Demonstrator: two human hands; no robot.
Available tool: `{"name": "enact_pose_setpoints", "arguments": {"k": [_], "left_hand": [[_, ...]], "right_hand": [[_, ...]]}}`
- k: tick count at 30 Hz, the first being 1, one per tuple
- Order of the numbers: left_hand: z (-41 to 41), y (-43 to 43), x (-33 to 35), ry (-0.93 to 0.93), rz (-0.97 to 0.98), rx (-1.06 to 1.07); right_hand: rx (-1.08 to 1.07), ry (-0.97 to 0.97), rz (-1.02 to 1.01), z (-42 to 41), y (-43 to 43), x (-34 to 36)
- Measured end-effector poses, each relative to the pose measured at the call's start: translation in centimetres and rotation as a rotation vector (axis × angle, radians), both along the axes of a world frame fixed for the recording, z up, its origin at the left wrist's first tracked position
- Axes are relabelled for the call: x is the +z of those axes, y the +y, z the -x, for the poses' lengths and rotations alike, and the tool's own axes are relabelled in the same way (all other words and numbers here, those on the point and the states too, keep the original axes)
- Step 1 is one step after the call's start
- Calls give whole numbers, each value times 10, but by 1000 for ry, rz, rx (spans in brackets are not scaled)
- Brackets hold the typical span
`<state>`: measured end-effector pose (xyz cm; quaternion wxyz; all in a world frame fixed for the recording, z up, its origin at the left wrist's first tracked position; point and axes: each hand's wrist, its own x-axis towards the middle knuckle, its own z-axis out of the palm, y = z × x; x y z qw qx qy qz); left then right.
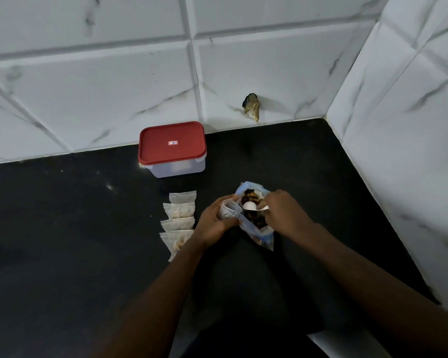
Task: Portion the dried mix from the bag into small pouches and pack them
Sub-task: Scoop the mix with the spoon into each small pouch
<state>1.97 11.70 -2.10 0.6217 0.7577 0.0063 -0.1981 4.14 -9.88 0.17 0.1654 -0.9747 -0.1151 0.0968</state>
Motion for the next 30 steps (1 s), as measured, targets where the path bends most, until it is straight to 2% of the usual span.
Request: {"name": "enact_pose_setpoints", "arguments": {"k": [5,11,17,25,30], "left_hand": [[1,0,-2,21,10,-3],[3,-3,3,17,11,-10],[4,-6,6,-23,-4,-18],[6,-4,6,20,40,-18],[7,-6,4,24,27,-5]], "right_hand": [[-56,-103,-121,8,-13,11],[-142,-143,-97,8,1,6],[-37,-89,17,7,4,-2],[-33,57,-196,9,-21,10],[-53,-56,-231,1,-21,16]]}}
